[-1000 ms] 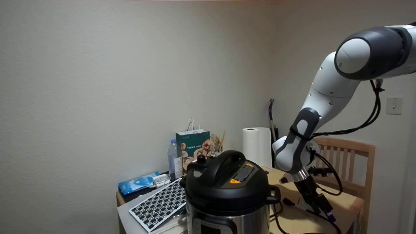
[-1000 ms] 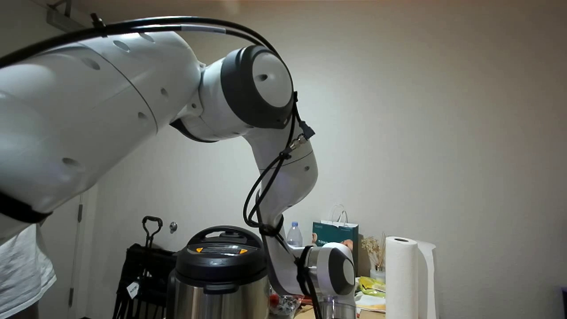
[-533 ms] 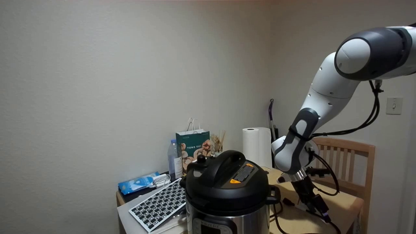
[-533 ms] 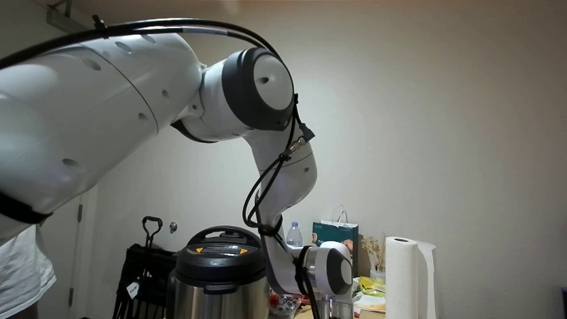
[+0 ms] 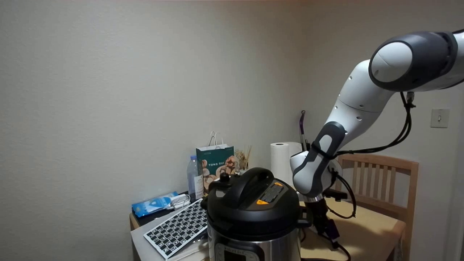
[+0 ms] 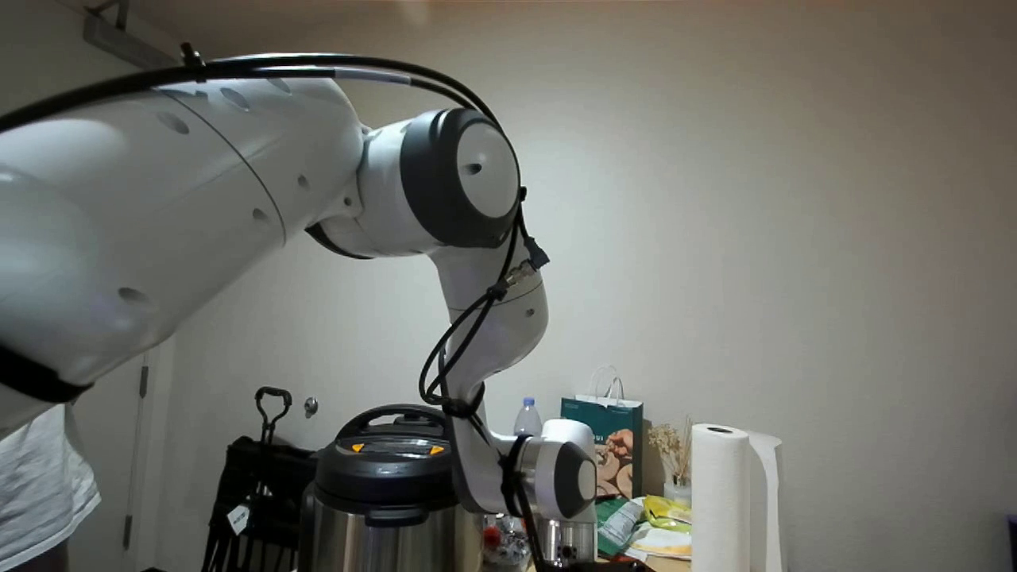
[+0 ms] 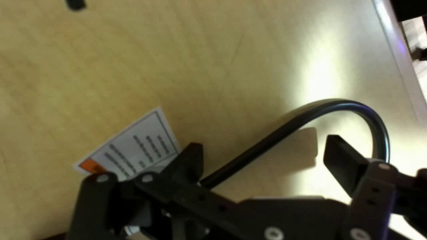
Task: Pick up the cable
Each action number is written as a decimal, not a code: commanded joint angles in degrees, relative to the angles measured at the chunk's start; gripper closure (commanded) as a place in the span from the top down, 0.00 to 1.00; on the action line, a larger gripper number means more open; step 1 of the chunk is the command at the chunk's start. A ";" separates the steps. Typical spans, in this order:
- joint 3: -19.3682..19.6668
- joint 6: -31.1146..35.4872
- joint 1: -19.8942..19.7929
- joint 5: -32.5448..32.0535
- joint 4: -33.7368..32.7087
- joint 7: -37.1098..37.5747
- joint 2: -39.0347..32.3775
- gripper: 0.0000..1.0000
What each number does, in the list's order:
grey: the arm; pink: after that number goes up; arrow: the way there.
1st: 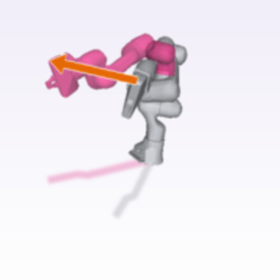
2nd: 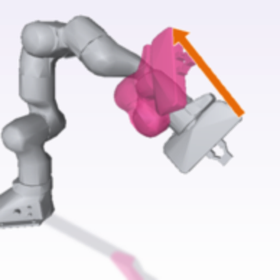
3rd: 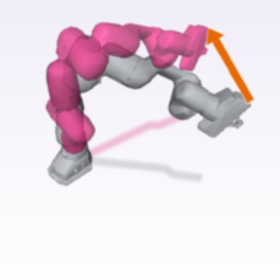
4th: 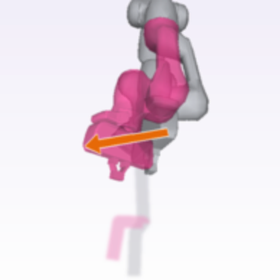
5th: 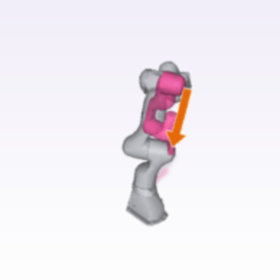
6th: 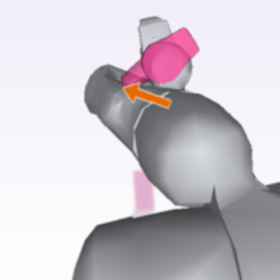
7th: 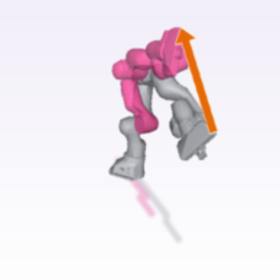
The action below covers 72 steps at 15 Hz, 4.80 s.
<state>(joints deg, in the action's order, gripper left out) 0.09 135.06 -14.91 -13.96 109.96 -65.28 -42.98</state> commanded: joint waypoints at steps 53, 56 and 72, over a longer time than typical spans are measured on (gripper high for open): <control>-0.48 5.93 6.54 -2.74 15.72 -15.00 7.93 1.00; -1.84 5.30 6.59 -1.83 15.15 -17.06 7.19 1.00; 2.64 21.99 12.23 -18.97 33.08 -19.02 14.40 1.00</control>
<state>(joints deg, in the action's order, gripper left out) 3.09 157.31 -2.32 -32.88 143.14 -84.35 -28.62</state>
